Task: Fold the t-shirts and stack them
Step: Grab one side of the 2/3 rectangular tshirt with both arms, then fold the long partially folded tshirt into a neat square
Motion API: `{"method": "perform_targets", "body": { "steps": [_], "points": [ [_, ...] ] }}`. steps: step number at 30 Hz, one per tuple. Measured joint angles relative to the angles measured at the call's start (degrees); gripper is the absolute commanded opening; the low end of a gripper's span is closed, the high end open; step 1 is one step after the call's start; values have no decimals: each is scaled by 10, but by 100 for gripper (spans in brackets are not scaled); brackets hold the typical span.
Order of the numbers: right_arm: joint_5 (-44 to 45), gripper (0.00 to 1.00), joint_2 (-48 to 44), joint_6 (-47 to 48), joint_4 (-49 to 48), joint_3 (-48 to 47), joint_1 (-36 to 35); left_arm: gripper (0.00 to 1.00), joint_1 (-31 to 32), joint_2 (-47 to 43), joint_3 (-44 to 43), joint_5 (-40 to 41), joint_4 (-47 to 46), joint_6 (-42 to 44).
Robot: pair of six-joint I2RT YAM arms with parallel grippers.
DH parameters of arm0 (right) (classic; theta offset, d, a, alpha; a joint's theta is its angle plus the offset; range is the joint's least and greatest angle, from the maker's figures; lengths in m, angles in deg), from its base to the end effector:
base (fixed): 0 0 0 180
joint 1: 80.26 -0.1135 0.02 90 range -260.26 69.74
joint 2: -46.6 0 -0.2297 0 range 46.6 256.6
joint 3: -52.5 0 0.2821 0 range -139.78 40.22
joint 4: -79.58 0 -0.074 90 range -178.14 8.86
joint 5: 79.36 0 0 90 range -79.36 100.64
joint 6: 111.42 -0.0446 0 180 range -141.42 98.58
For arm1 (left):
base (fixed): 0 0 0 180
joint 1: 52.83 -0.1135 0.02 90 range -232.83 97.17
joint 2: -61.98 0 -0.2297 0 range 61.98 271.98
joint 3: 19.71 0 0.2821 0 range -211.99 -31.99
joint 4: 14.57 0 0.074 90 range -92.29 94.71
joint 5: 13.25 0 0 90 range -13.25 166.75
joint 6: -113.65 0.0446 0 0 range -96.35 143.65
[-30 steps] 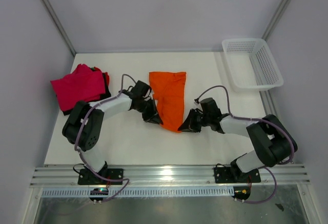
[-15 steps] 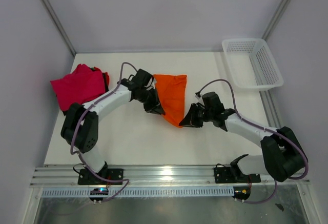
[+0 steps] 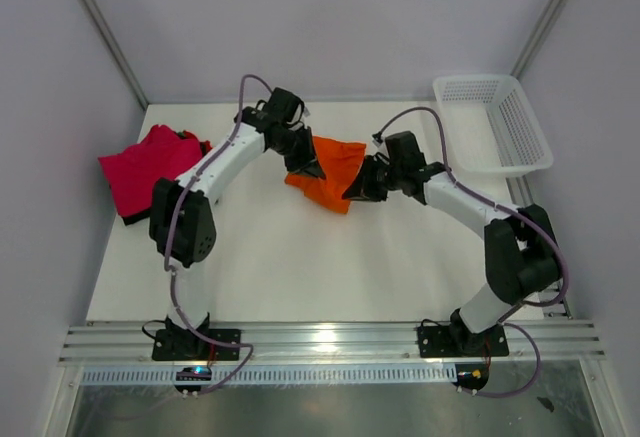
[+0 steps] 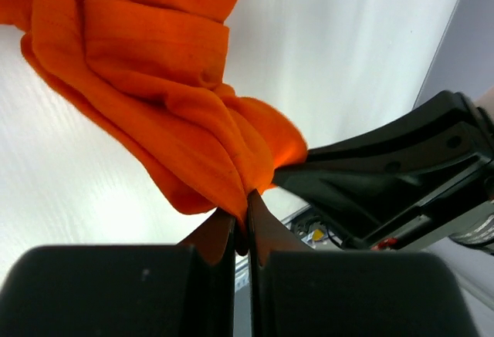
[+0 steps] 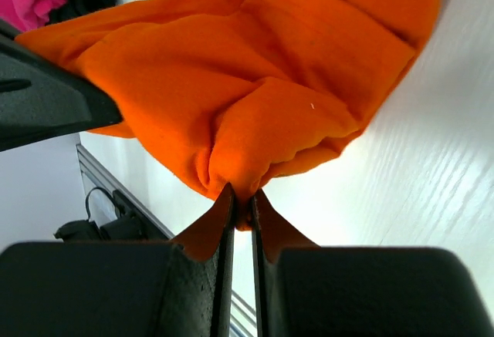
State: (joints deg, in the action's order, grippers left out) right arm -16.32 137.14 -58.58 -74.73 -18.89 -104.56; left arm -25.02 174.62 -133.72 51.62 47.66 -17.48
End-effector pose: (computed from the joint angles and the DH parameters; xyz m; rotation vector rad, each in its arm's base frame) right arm 0.3283 0.1704 0.1704 0.0323 2.5074 1.0444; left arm 0.3858 -0.2249 0.2323 -0.1648 2.8200 -0.9330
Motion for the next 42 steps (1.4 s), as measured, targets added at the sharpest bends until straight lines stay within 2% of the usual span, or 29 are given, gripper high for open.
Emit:
{"method": "perform_targets", "body": {
  "steps": [11, 18, 22, 34, 42],
  "points": [
    [-4, 4, 133, 35, 29, -183, 73, 0, -68, 163, -262, -18, 106, 41],
    [-10, 4, 216, 43, 61, -283, 88, 0, -104, 247, -320, -74, 89, 8],
    [-8, 4, 252, 43, 75, -330, 100, 0, -117, 277, -330, -118, 18, -61],
    [-1, 5, 299, 37, 70, -405, 131, 1, -124, 330, -314, -203, -332, -342],
    [-2, 5, 330, 34, 66, -406, 136, 0, -127, 360, -261, -212, -419, -408]
  ]
}}
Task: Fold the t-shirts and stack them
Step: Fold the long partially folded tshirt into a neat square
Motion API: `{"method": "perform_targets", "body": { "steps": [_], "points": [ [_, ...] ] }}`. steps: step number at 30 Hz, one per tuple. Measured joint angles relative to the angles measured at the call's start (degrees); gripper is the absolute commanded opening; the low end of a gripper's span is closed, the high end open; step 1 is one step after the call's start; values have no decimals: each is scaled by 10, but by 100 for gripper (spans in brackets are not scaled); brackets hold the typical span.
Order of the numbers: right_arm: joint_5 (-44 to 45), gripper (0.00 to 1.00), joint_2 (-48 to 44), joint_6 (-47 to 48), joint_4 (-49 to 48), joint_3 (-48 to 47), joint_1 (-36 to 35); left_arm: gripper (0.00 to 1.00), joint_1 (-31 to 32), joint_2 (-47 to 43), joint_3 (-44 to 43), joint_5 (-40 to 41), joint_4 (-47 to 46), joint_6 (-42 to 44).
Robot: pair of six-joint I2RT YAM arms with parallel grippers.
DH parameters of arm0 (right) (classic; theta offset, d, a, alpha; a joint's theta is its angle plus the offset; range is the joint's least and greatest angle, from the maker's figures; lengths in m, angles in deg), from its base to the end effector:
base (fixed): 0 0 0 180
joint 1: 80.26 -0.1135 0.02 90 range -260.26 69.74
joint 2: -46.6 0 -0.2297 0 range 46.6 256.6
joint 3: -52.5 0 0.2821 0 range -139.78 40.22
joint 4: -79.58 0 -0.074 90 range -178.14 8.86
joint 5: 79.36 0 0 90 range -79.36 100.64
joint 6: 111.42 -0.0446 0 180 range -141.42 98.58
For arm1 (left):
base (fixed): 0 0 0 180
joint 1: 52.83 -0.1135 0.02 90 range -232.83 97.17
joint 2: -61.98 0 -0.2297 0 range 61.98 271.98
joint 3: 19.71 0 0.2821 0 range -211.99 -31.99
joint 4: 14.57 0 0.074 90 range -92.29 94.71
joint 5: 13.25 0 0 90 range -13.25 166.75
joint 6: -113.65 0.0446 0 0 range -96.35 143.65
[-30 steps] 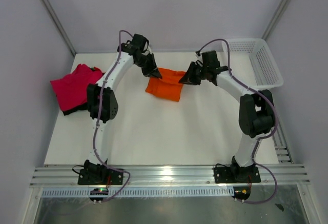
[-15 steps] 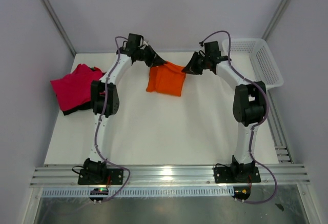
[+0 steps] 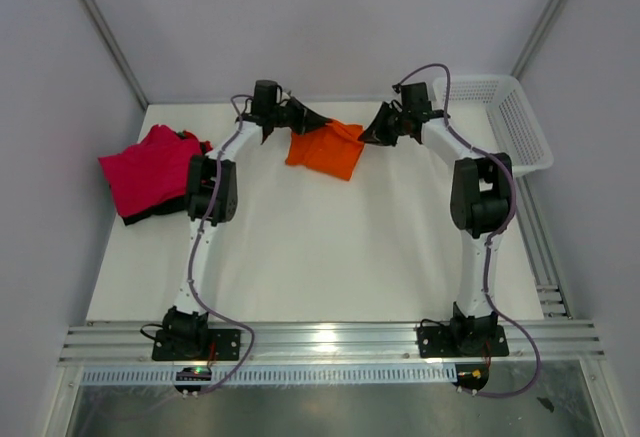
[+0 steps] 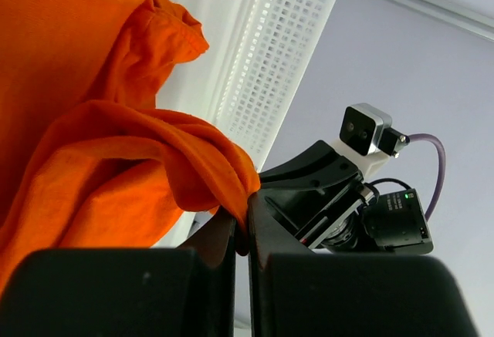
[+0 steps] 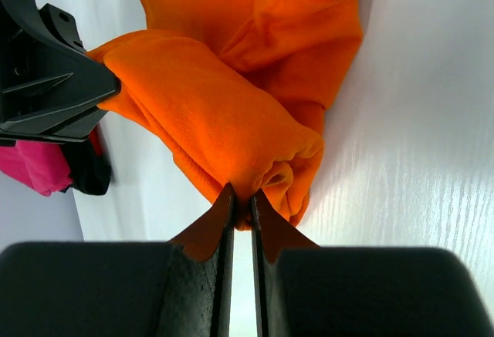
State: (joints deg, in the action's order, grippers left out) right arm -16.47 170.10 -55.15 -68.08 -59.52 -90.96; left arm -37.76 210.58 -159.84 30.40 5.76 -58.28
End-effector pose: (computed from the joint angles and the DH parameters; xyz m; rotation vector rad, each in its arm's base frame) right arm 0.4927 0.1138 0.1702 0.2382 2.4091 0.9257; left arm 0.5583 -0.1838 0.1411 -0.8153 2.3381 -1.7441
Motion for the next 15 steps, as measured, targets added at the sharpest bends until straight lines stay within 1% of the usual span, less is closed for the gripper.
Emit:
{"method": "perform_targets", "body": {
  "steps": [7, 11, 15],
  "points": [
    [0, 5, 9, 1, 9, -13, 0, 0, -1, 0, 29, -2, -49, -21],
    [-3, 5, 39, 2, 21, -61, 0, 0, -6, 0, 31, 3, -62, -21],
    [-12, 6, 73, 0, 24, -100, 0, 0, -18, -2, 61, 9, -79, -17]
  ]
}}
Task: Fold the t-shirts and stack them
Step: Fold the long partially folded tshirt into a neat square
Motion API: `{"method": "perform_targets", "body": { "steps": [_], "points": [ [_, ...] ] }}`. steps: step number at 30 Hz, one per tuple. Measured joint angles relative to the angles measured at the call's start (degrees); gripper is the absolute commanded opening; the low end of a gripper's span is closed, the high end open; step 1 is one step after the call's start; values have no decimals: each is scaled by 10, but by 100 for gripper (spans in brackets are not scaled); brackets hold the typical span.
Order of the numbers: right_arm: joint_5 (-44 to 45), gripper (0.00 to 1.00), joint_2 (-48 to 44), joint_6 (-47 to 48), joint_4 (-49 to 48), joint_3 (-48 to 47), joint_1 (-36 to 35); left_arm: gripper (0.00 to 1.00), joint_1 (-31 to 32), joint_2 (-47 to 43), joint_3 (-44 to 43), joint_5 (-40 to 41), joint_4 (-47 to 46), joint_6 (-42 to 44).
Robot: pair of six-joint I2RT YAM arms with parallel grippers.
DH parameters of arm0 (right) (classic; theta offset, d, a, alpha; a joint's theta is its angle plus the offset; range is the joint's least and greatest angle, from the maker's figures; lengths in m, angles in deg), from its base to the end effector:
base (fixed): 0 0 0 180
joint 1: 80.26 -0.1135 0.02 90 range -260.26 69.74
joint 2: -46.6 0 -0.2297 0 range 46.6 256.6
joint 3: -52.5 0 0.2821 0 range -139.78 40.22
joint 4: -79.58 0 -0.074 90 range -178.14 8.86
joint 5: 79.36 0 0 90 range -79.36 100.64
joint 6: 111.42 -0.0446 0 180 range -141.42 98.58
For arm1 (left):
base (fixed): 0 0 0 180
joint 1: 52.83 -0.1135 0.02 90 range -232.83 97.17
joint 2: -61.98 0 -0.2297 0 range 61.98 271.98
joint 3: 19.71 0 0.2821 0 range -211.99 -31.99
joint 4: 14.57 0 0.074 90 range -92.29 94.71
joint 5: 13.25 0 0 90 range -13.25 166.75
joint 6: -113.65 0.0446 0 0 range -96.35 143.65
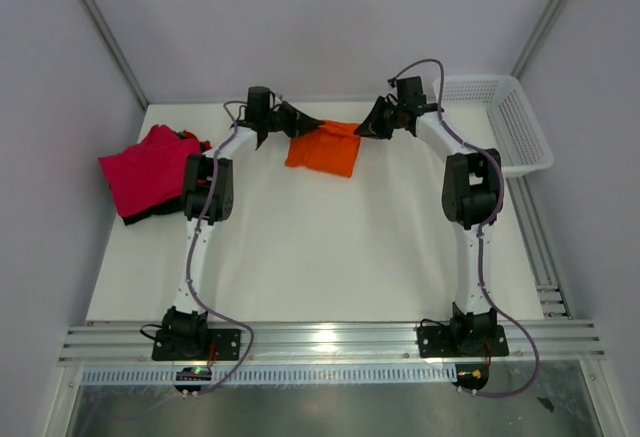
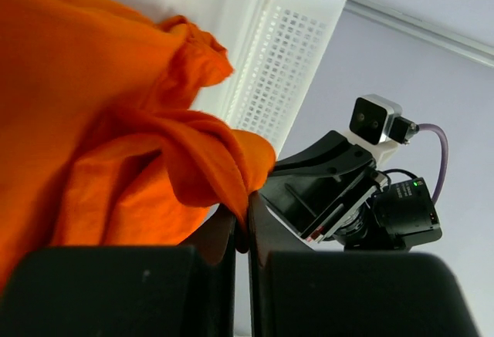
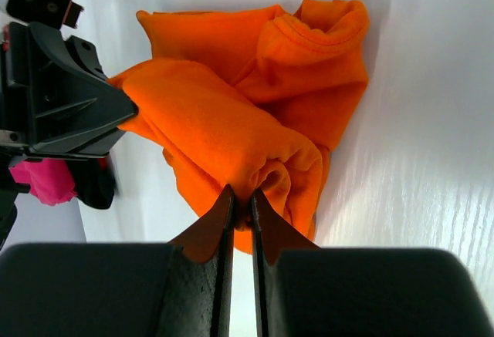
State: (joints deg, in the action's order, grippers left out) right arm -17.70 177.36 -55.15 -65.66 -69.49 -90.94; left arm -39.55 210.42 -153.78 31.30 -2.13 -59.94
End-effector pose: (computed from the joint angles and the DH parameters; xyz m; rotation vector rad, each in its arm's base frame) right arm 0.5178 0.1192 0.1665 0.2248 2.4056 0.9512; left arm 0.5601 -0.1648 0.1162 -0.8610 2.2773 -1.7402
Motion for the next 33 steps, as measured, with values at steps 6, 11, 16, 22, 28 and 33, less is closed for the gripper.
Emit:
{"method": "perform_targets", "body": {
  "steps": [6, 11, 16, 22, 28, 33],
  "points": [
    [-14, 5, 34, -5, 3, -25, -4, 0, -11, 0, 35, 5, -2, 1],
    [-22, 6, 44, -11, -1, -26, -5, 0, -13, -1, 35, 11, -8, 1],
    [-26, 5, 45, -12, -9, -26, -5, 0, -13, -1, 33, 13, -22, -5],
    [-49, 6, 45, -16, -61, -18, -5, 0, -17, -8, 32, 19, -80, -25],
    [-81, 6, 42, -27, -108, -27, -5, 0, -25, -59, 75, 41, -101, -30],
    [-109, 6, 42, -40, -136, -53, -6, 0, -35, -106, 127, 59, -120, -30]
  ]
}}
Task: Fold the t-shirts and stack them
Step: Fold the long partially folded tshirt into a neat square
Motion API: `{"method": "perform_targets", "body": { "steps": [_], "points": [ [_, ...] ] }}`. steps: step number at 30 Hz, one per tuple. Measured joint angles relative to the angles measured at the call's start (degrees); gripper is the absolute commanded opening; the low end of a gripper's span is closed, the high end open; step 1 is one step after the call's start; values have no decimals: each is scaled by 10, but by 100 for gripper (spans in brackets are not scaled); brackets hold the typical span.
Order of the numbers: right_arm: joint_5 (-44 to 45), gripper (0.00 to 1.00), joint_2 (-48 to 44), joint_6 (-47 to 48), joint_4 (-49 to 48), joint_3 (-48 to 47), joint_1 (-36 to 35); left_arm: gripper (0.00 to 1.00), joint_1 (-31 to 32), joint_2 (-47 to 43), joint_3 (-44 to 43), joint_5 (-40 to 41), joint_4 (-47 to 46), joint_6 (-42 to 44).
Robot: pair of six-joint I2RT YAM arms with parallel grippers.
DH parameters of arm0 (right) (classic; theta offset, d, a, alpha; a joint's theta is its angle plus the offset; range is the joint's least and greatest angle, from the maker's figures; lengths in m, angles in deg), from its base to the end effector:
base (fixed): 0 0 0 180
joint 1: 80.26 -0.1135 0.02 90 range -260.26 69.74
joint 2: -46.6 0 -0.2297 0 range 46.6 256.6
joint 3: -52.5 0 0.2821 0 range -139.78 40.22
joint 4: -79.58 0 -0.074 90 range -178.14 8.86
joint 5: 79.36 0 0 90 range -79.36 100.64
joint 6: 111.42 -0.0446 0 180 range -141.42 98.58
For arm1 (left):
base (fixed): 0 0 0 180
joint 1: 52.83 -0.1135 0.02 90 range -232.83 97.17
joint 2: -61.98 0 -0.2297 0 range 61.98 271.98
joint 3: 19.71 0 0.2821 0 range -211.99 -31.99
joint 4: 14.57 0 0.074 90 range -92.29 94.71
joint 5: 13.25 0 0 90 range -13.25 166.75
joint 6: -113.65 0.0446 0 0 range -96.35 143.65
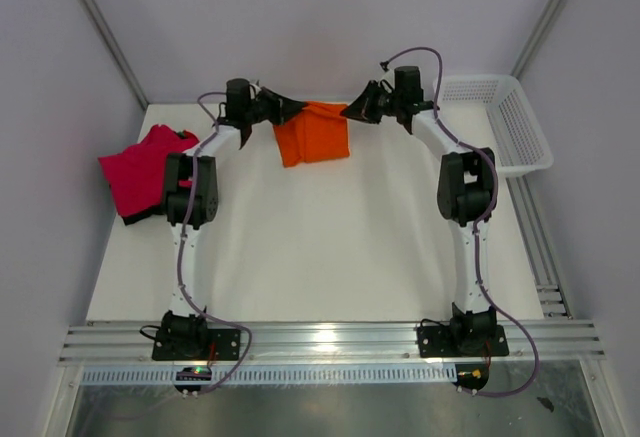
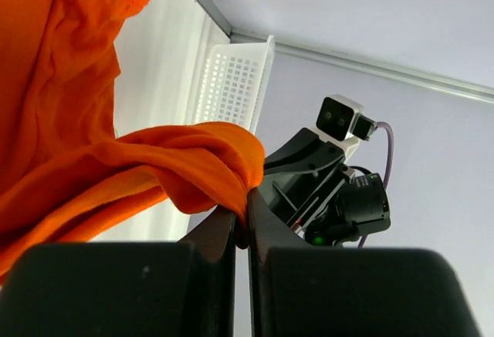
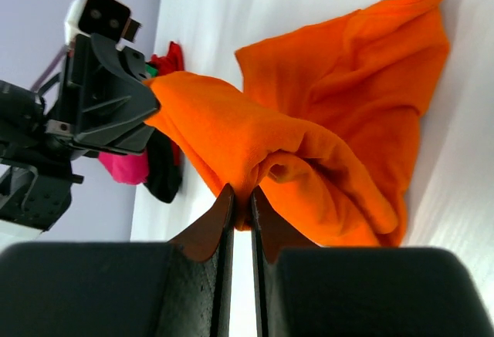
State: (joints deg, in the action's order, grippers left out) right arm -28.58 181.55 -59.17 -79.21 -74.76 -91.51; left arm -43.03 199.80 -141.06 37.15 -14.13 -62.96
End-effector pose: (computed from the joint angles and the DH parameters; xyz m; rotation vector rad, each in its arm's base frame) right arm 0.5407 0.1363 0.1859 0.0524 2.1827 1.2156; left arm 0.5513 -0.1241 0.1562 -0.8849 2.0385 -1.7016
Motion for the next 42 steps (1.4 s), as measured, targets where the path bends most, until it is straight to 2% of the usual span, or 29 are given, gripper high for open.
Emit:
{"method": "perform_targets", "body": {
  "steps": [8, 24, 25, 29, 32, 34, 36, 37, 42],
  "points": [
    [-30, 6, 20, -33, -29, -32, -7, 0, -16, -34, 56, 12, -23, 0],
    [-48, 7, 46, -47, -34, -32, -9, 0, -17, -33, 64, 42, -6, 0],
    [-50, 8, 46, -47, -34, -33, -9, 0, -17, -33, 64, 43, -6, 0],
    [-55, 44, 46, -42, -25, -44, -9, 0, -21, -30, 64, 55, -15, -11],
    [-49, 47, 46, -29, -6, -57, -2, 43, -52, -27, 64, 80, -31, -23],
    [-43, 48, 46, -23, 1, -58, 5, 51, -85, -27, 65, 87, -45, -34],
    [-38, 48, 46, -16, 5, -50, 11, 94, -117, -27, 64, 88, -56, -30],
    [-37, 48, 44, -14, 4, -43, 13, 99, -129, -27, 64, 86, -58, -30],
    [-35, 48, 20, -9, -7, 47, 14, 99, -149, -27, 62, 54, -52, -3]
  ]
}}
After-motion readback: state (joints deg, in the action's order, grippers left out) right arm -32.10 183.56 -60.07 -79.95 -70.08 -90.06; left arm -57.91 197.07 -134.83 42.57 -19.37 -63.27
